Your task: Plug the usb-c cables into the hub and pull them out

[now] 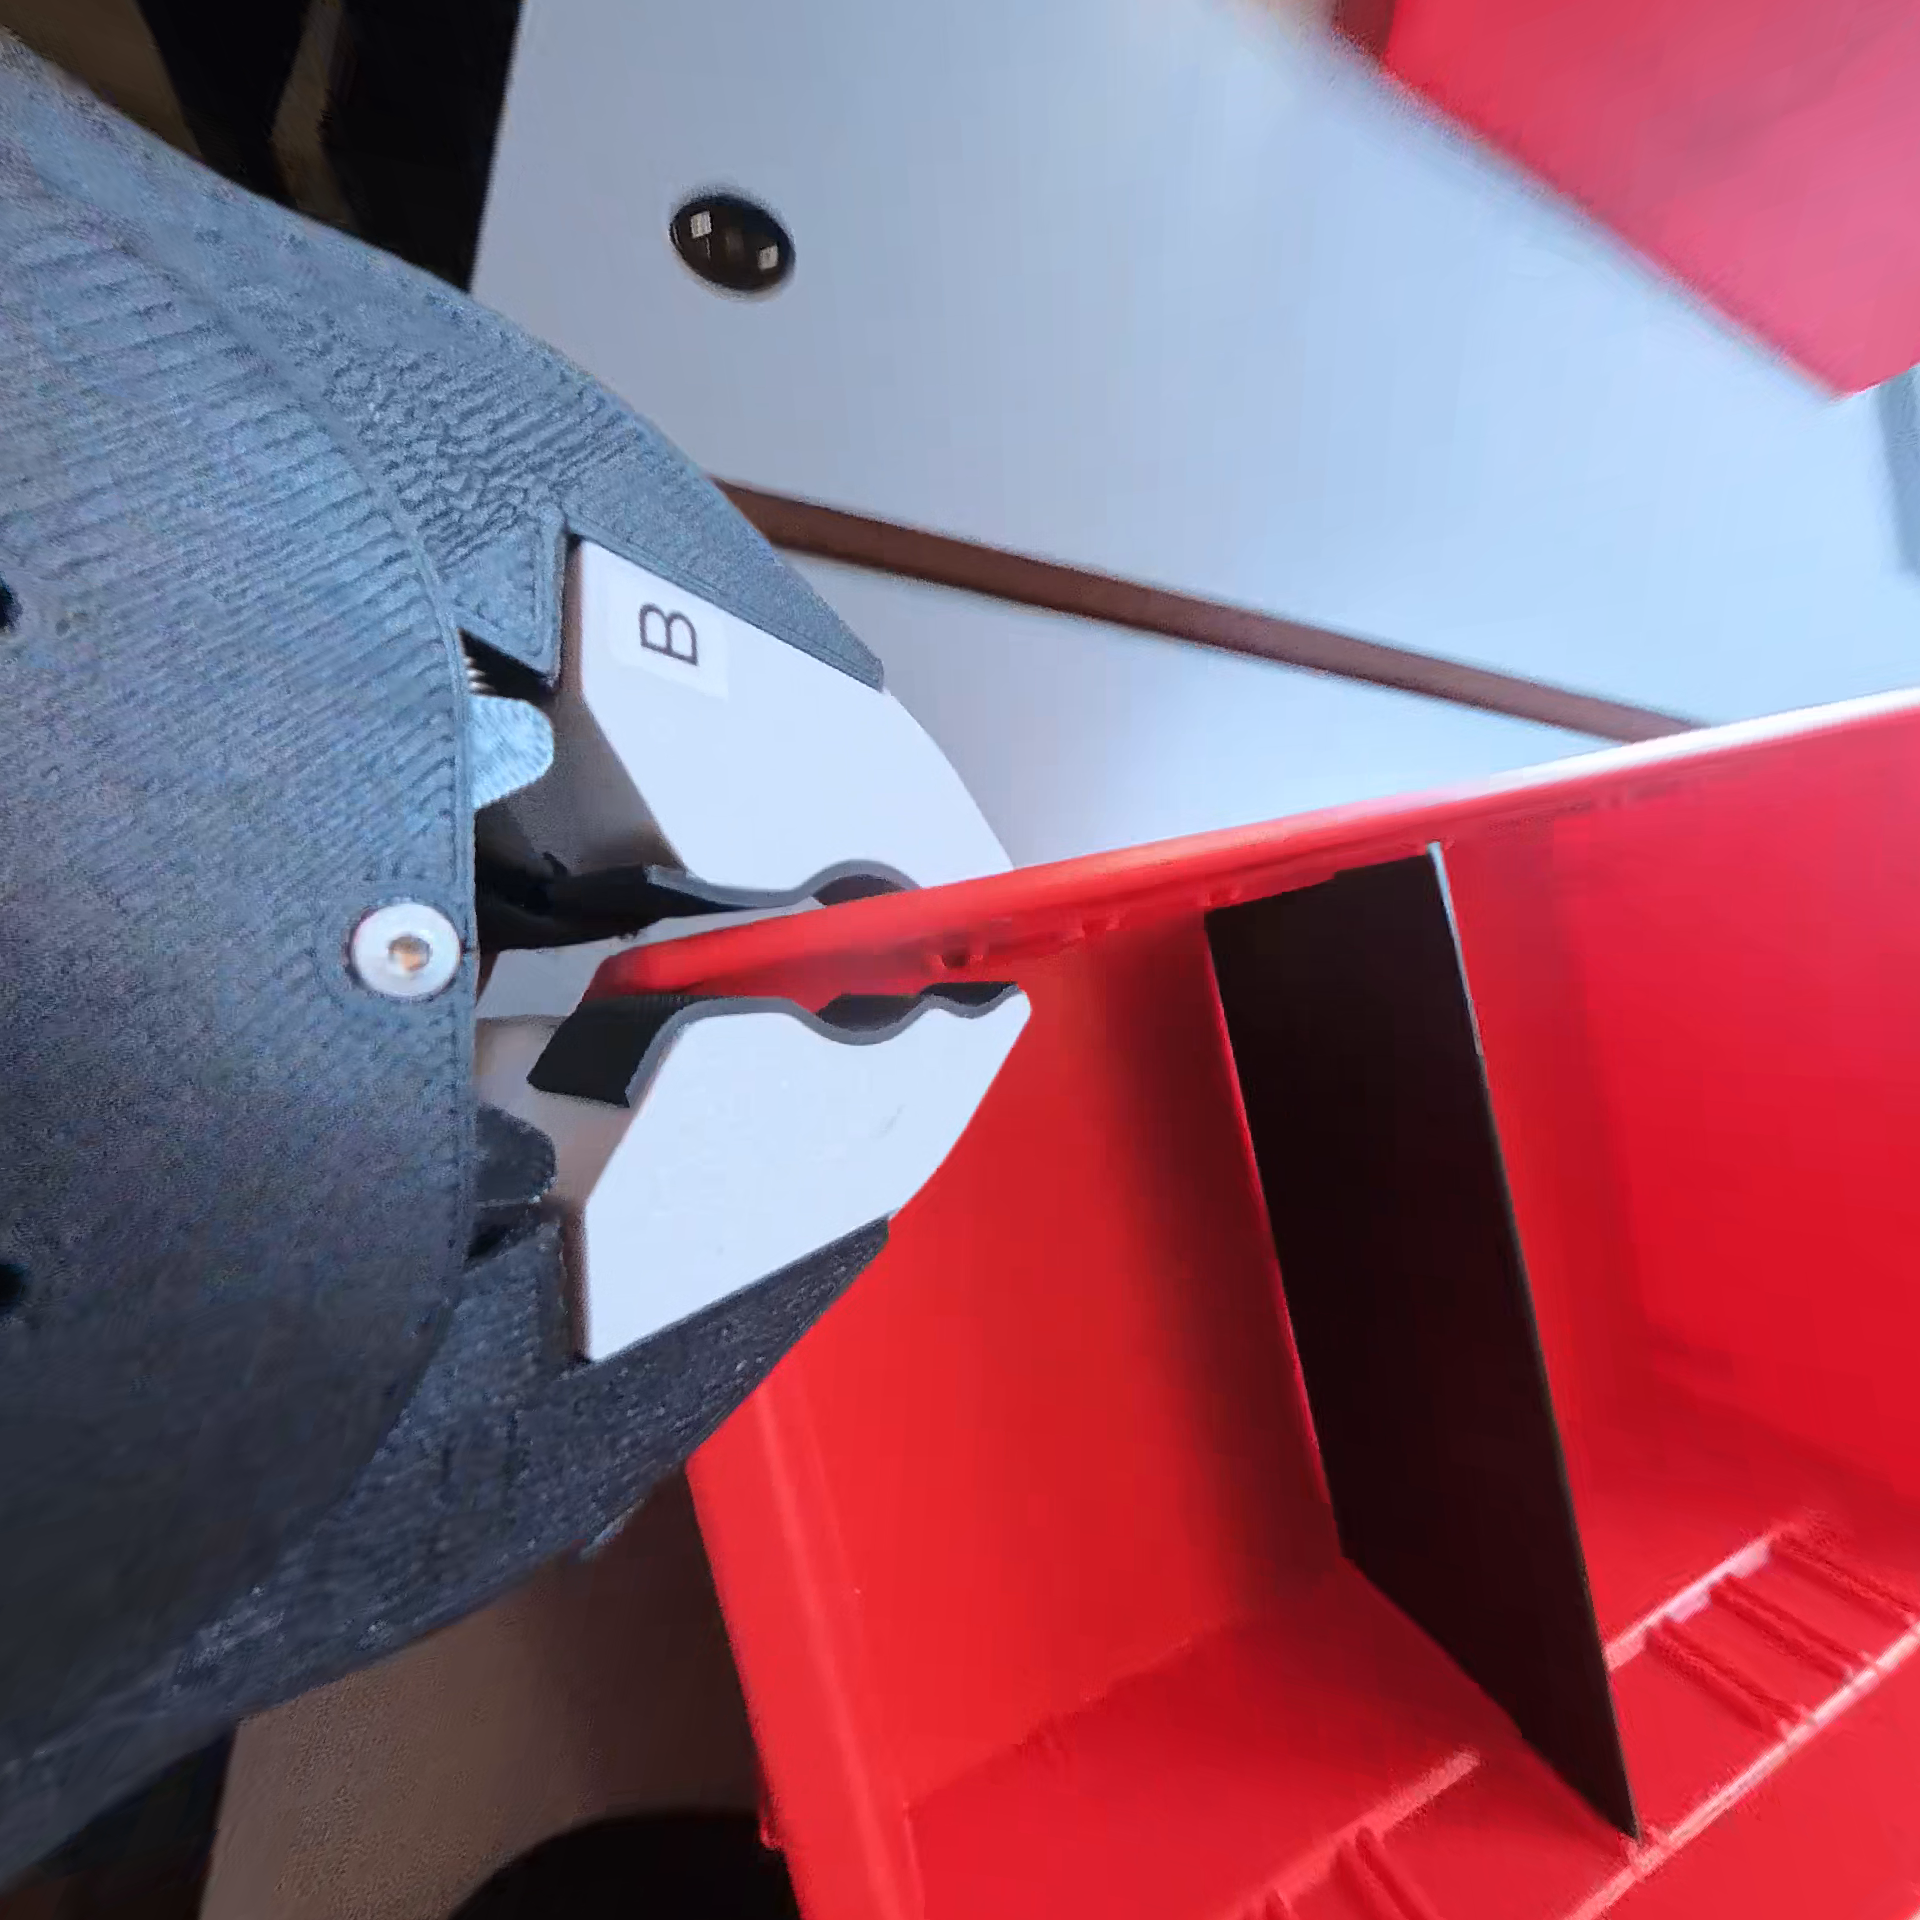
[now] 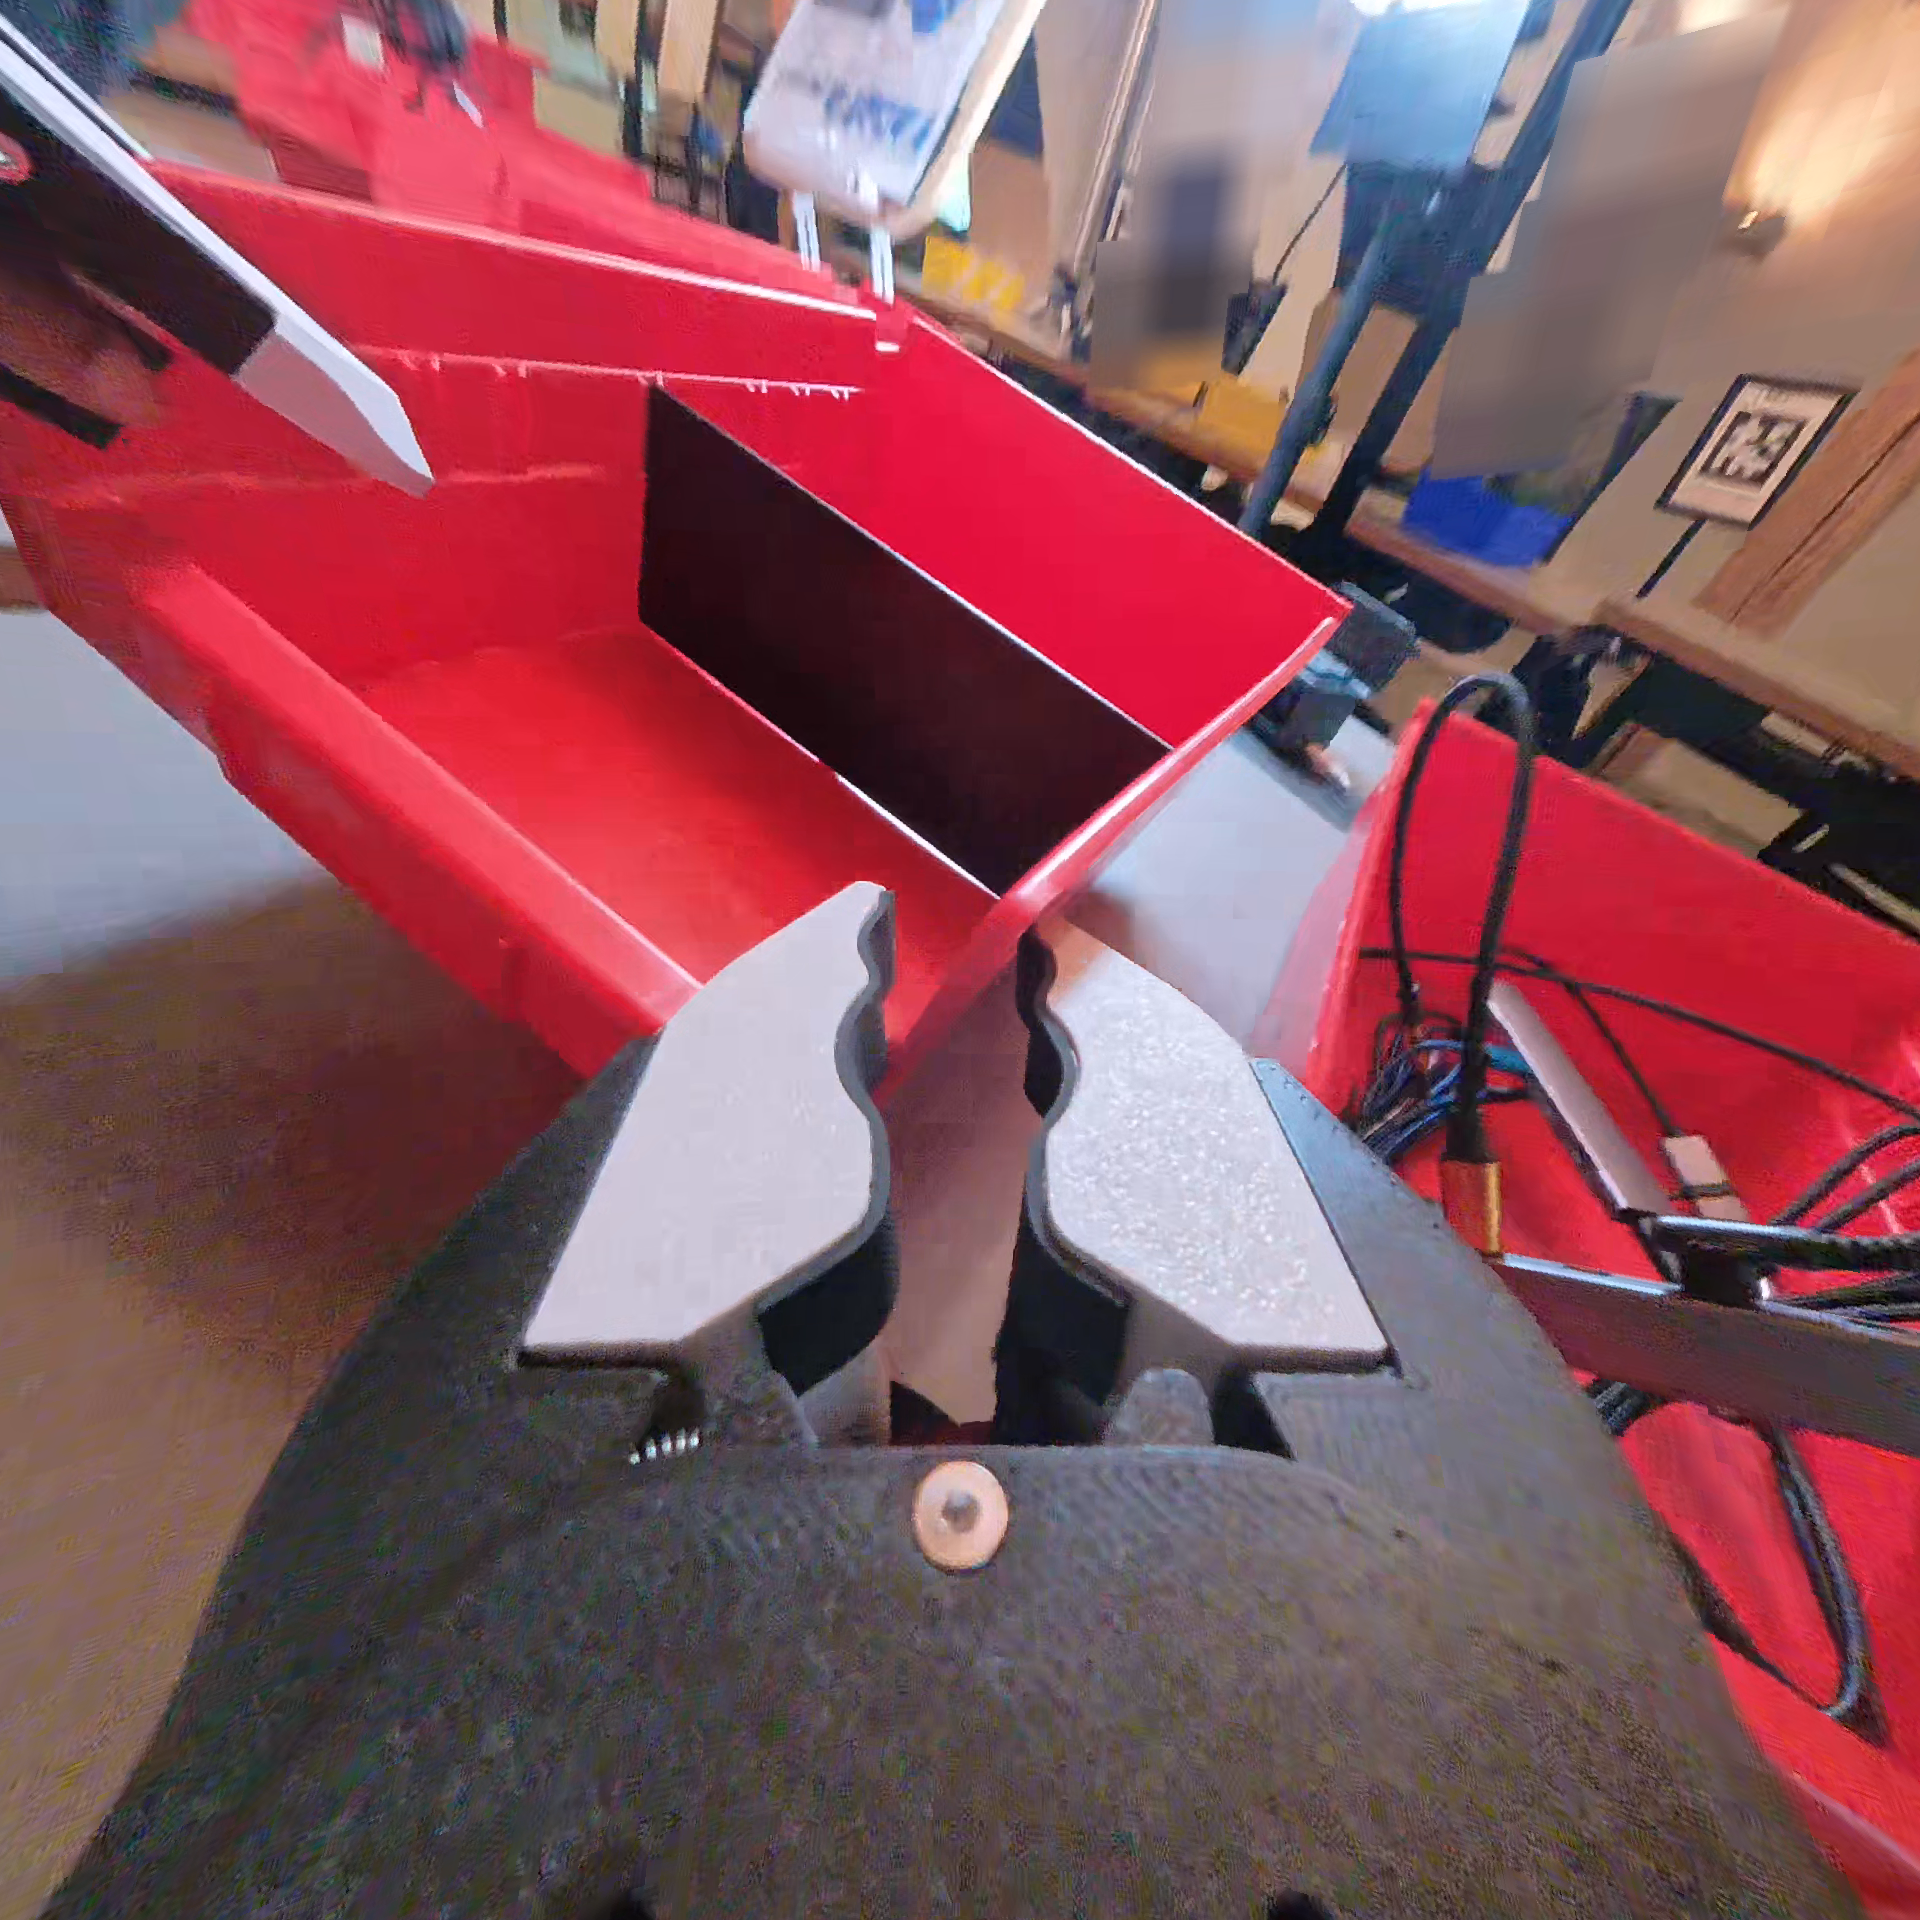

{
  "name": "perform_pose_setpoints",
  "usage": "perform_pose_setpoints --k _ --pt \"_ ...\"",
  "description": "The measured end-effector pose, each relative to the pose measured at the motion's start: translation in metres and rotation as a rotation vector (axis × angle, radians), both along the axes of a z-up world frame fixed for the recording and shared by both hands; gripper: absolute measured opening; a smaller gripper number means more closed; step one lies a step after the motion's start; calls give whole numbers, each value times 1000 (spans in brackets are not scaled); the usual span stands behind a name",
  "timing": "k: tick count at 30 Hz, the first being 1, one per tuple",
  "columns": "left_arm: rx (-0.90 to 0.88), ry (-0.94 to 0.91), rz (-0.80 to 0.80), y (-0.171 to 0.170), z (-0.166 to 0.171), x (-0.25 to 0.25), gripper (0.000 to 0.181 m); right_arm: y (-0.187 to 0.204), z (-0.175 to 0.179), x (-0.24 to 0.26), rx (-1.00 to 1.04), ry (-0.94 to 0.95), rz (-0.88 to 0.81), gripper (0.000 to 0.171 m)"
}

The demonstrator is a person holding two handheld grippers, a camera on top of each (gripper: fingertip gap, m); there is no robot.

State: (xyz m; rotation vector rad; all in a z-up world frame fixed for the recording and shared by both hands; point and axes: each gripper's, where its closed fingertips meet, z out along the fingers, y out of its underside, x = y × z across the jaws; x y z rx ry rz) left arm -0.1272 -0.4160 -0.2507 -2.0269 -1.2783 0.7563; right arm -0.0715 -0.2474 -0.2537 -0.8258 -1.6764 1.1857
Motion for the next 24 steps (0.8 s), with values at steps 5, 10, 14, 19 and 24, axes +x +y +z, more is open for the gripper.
perform_pose_setpoints --k 5,10,14,19,24 --pt "-11 418 -35 30 105 32 10 30 80 33 -53 391 -81 21" --pt "153 782 -205 117 183 62 9 108 146 86 21 660 -288 21" --pt "291 824 -409 215 187 84 12 190 166 137 65 718 -456 19" --pt "355 708 -628 334 143 118 20 289 145 192 144 607 -672 15" --pt "348 477 -808 424 53 139 30 366 89 218 113 447 -844 9"
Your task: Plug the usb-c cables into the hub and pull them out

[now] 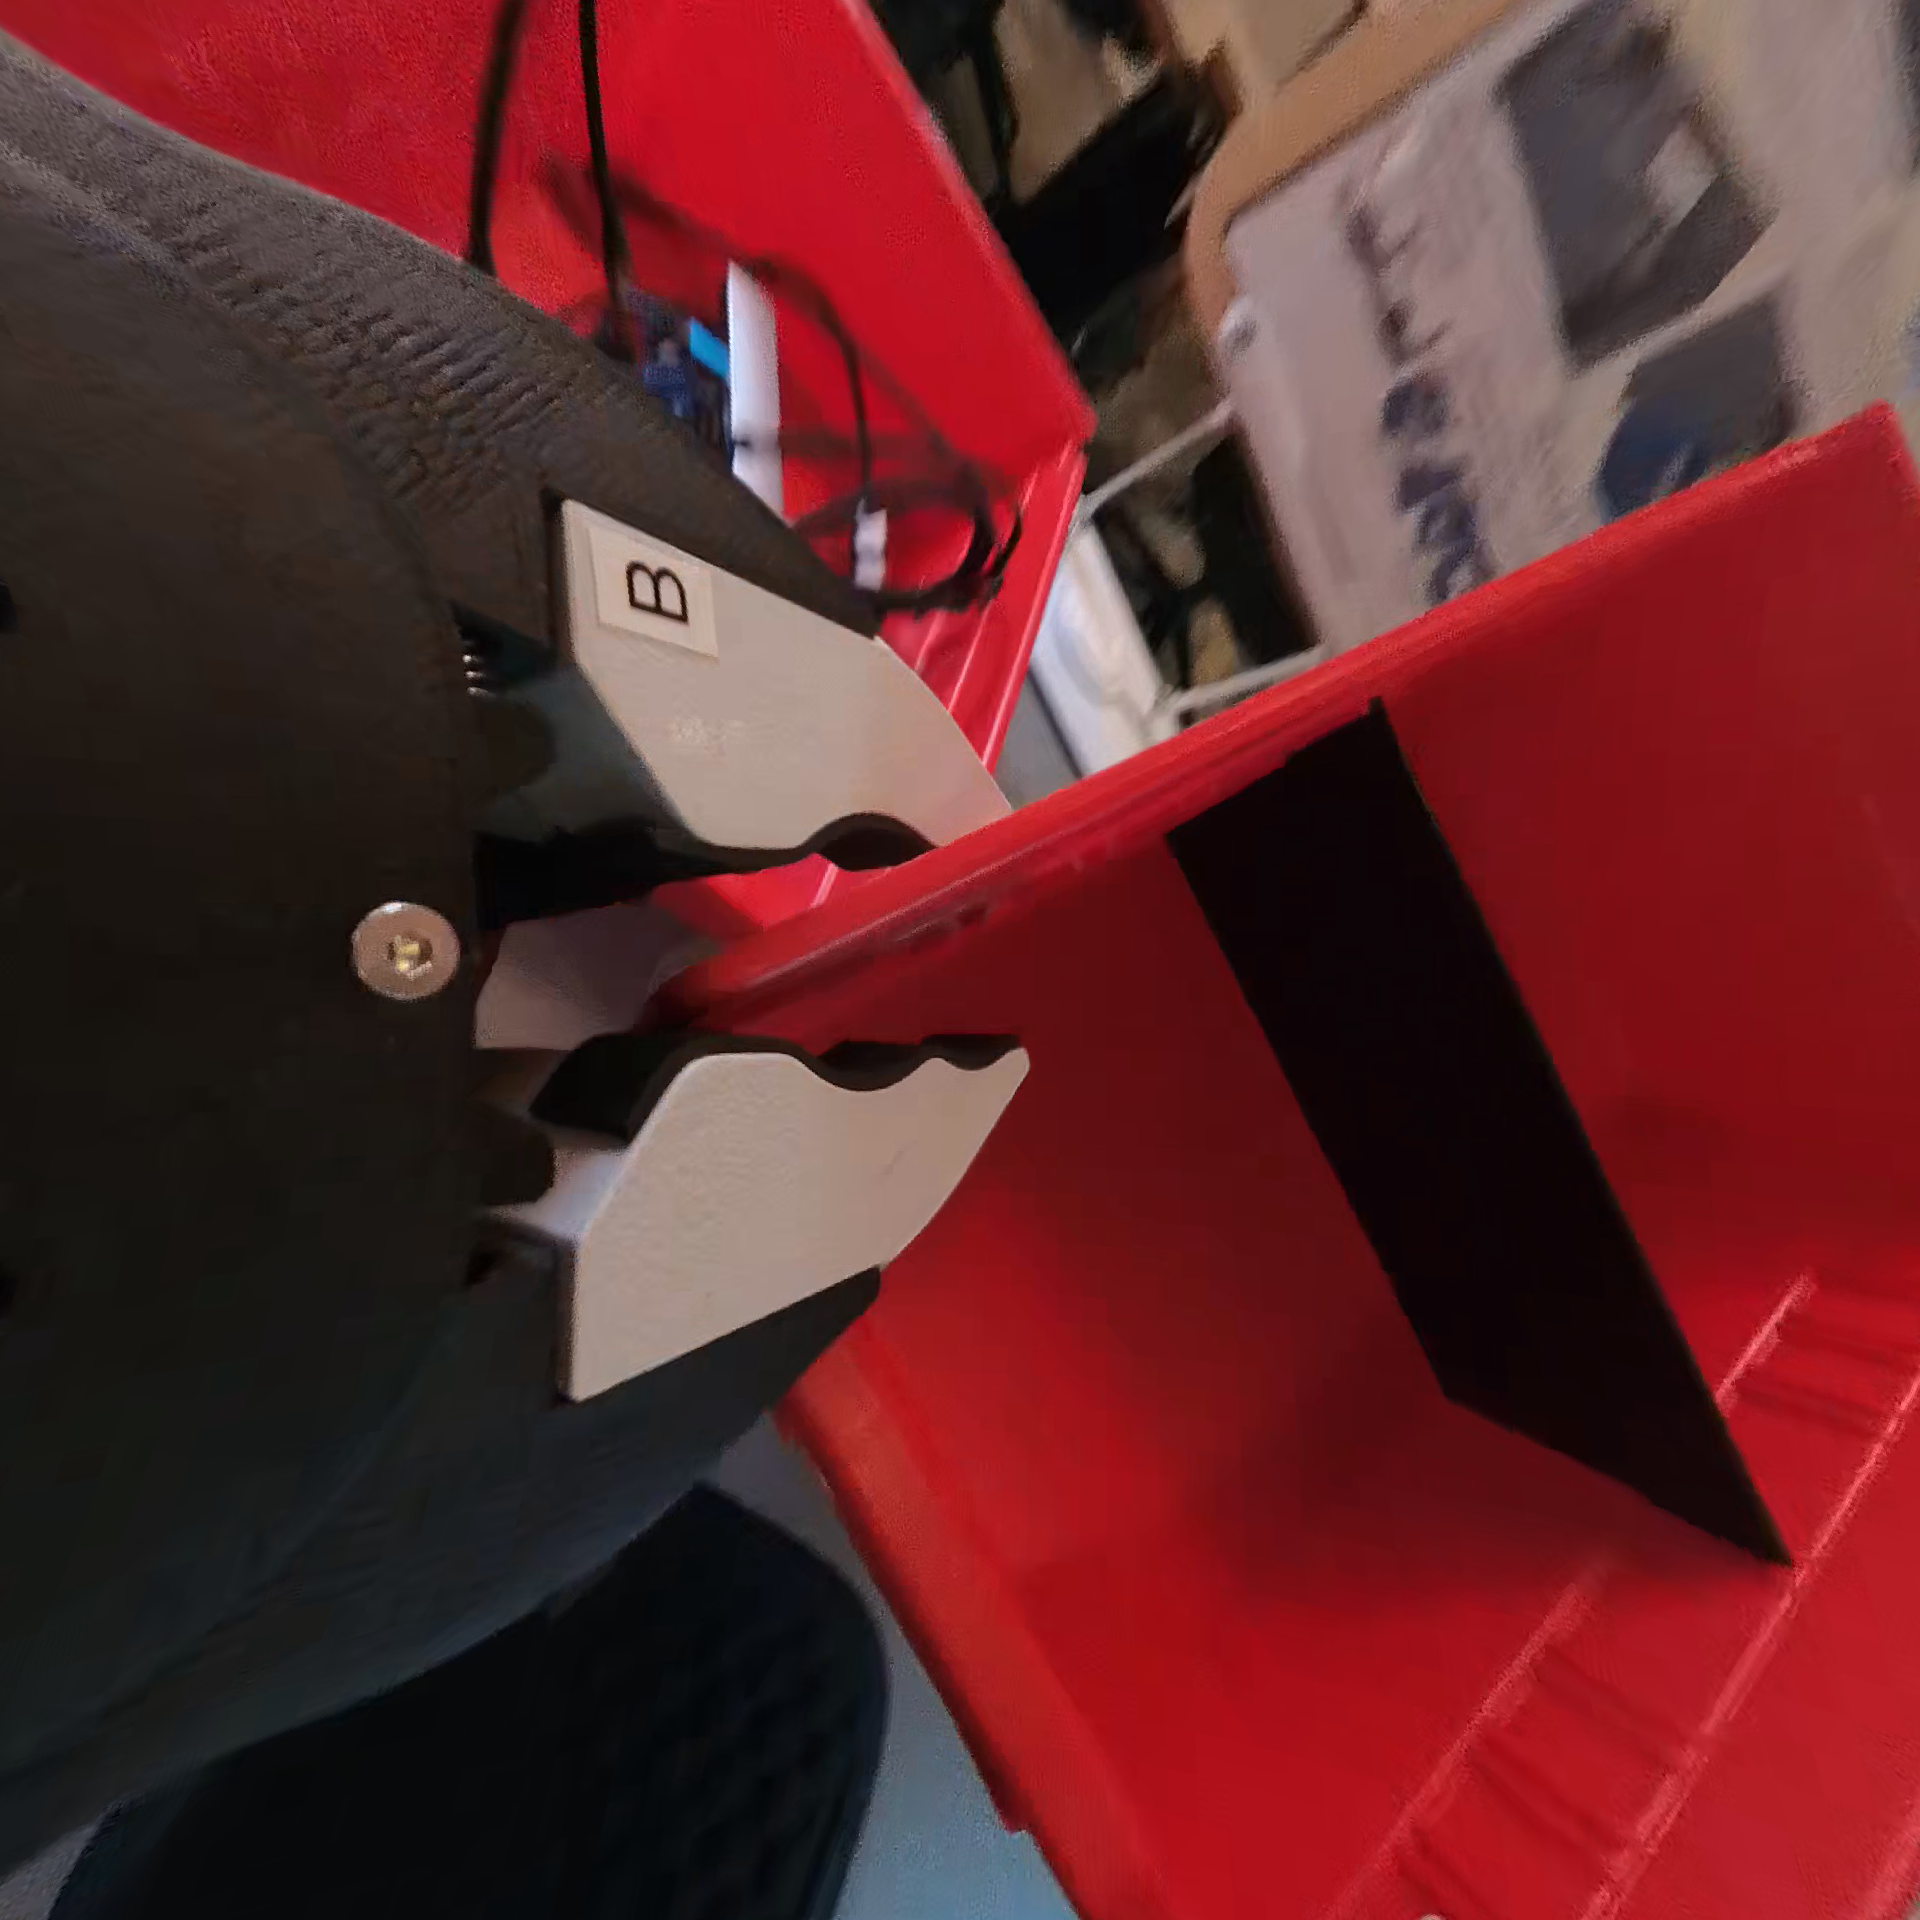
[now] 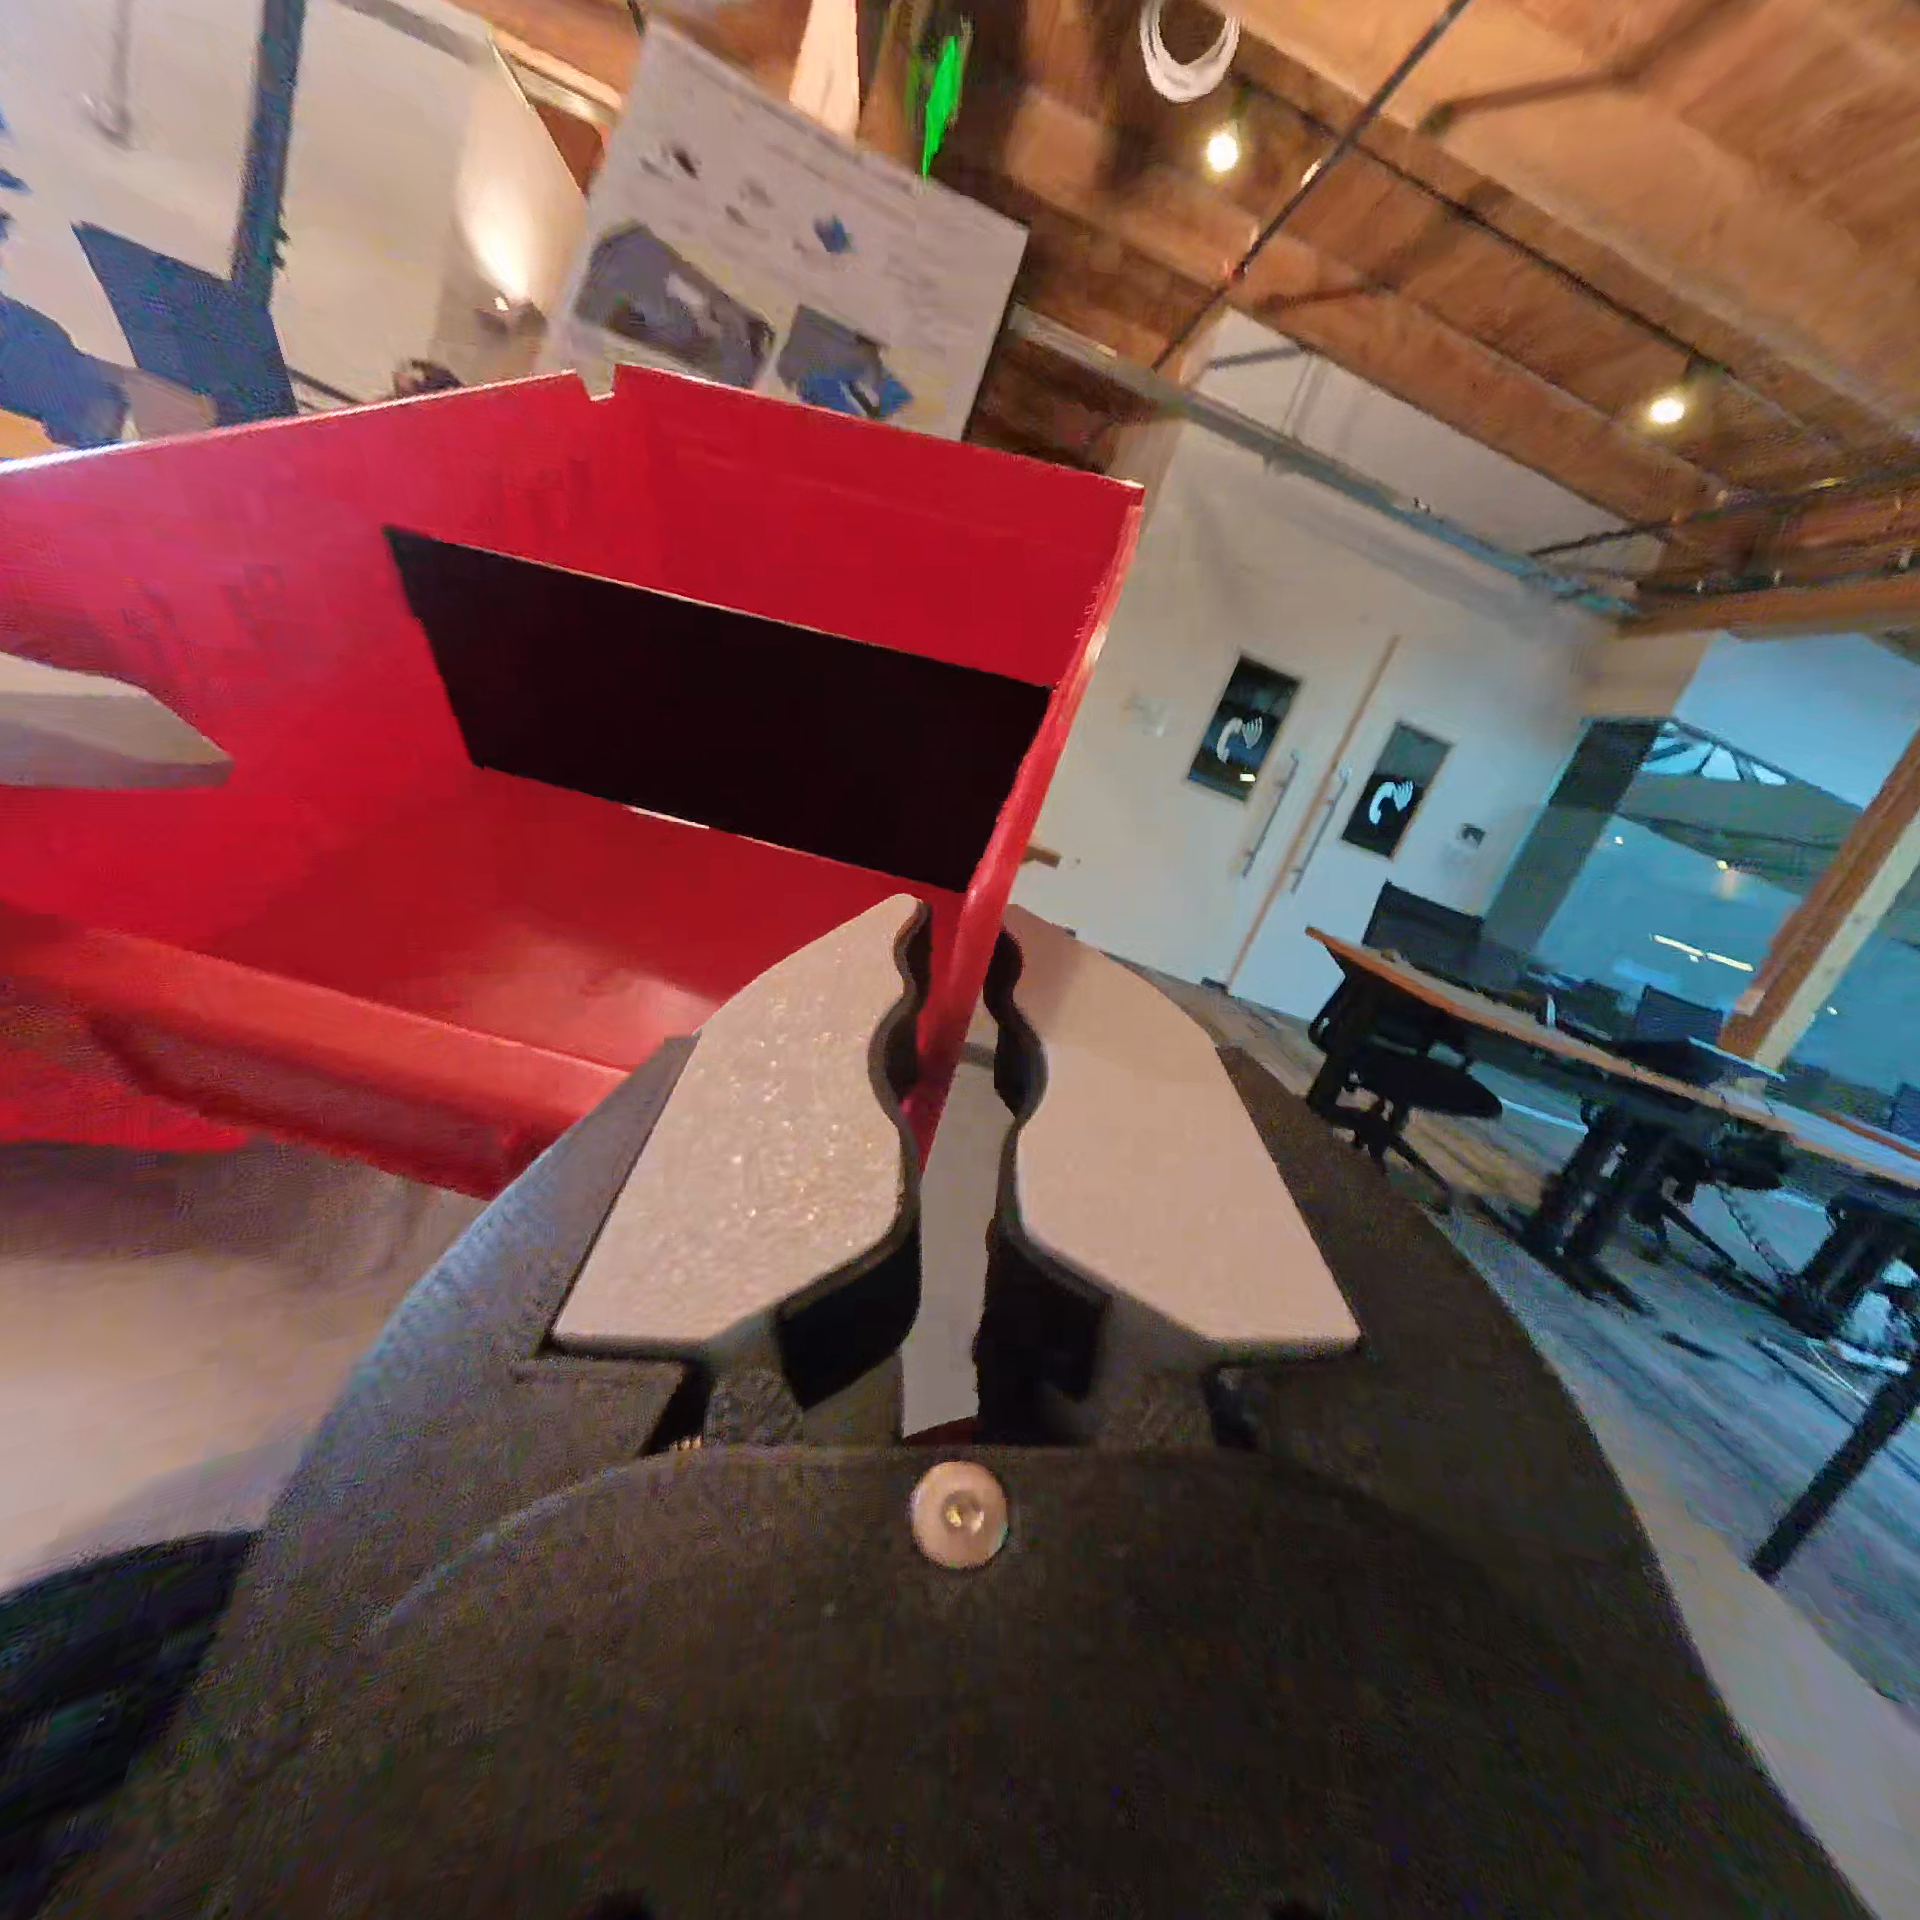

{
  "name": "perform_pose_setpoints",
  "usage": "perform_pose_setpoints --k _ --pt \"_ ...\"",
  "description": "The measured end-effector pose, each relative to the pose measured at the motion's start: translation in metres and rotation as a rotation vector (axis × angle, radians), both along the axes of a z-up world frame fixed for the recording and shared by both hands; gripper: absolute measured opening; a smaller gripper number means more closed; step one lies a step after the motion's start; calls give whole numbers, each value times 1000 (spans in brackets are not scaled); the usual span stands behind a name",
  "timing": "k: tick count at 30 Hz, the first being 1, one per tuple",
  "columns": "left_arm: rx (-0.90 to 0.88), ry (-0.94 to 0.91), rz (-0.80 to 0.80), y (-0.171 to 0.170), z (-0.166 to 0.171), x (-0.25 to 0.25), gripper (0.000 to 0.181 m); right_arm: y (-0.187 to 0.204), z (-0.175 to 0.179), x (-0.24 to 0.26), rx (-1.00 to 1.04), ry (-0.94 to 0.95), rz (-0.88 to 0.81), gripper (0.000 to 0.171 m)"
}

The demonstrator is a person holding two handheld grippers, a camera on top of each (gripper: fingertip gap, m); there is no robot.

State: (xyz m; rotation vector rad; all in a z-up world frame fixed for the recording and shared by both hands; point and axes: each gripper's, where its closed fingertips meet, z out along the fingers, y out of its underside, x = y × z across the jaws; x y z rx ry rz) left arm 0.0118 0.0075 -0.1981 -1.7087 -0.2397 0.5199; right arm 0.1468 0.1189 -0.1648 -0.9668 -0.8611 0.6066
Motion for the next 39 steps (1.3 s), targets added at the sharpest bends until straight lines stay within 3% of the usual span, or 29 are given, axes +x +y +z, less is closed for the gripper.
perform_pose_setpoints --k 3,6,13,18,23,25,28,32,35,37,38,39 --pt "-95 -70 -26 21 -48 -1 32 24 -45 -5 -70 -91 -46 8" --pt "-178 -117 -25 25 -70 -5 32 33 -73 -12 -117 -173 -80 8" --pt "-202 -192 -110 29 -86 0 43 47 -87 -18 -159 -285 -122 8" --pt "-205 -30 -169 30 -77 9 41 60 -91 -14 -262 -279 -117 7" --pt "-320 73 -250 9 -61 13 54 73 -67 4 -88 -156 -155 45" --pt "-383 48 -282 -9 -56 10 55 63 -57 6 -21 -157 -97 48" --pt "-486 24 -290 -36 -61 0 54 18 -53 -9 52 -281 126 47" --pt "-558 1 -255 -49 -74 -14 52 -50 -99 -38 31 -608 391 53" --pt "-605 -40 -218 -45 -98 -26 48 -72 -126 -59 96 -732 376 53" --pt "-646 -56 -133 -51 -112 -44 36 -73 -140 -67 176 -816 323 49" --pt "-615 -68 -86 -54 -109 -53 18 -69 -143 -69 191 -836 291 46" --pt "-627 -122 -94 -60 -111 -54 20 -67 -144 -69 164 -832 294 38"
